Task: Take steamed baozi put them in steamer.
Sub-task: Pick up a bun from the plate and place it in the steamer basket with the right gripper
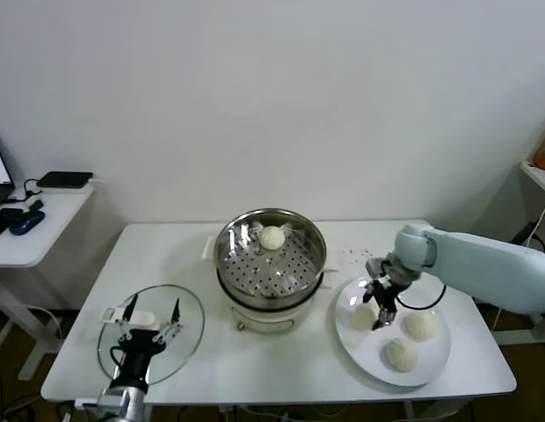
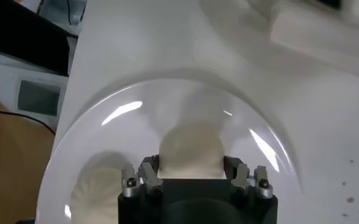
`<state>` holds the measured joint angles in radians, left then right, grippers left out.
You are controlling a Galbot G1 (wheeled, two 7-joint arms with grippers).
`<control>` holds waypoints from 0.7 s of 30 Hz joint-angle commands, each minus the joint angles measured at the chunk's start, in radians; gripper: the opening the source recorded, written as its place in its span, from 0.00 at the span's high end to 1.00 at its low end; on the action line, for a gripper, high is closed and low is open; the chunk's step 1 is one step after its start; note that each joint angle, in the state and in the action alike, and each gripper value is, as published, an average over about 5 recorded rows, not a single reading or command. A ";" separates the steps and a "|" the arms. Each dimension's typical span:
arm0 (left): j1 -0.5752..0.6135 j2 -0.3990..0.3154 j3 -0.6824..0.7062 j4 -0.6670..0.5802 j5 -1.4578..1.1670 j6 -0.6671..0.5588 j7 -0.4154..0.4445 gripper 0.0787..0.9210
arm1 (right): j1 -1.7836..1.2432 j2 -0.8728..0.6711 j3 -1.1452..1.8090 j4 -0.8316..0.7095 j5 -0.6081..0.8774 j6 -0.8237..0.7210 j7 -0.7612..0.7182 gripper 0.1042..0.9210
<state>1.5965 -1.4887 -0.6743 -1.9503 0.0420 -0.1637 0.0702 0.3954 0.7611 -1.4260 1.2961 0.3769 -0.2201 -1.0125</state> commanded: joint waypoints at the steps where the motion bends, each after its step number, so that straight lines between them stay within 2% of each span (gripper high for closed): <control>1: 0.001 0.002 0.003 0.004 0.002 -0.002 0.000 0.12 | 0.218 -0.032 -0.073 0.047 0.134 0.002 -0.012 0.30; 10: 0.000 0.005 0.014 0.007 0.009 -0.002 0.000 0.12 | 0.464 0.006 -0.166 0.112 0.308 -0.002 -0.038 0.29; 21: 0.005 0.005 0.012 -0.011 0.011 -0.007 -0.020 0.12 | 0.530 0.238 -0.147 0.013 0.474 -0.020 -0.038 0.26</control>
<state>1.6001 -1.4842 -0.6612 -1.9555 0.0535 -0.1696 0.0589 0.8239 0.8776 -1.5576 1.3413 0.7288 -0.2381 -1.0469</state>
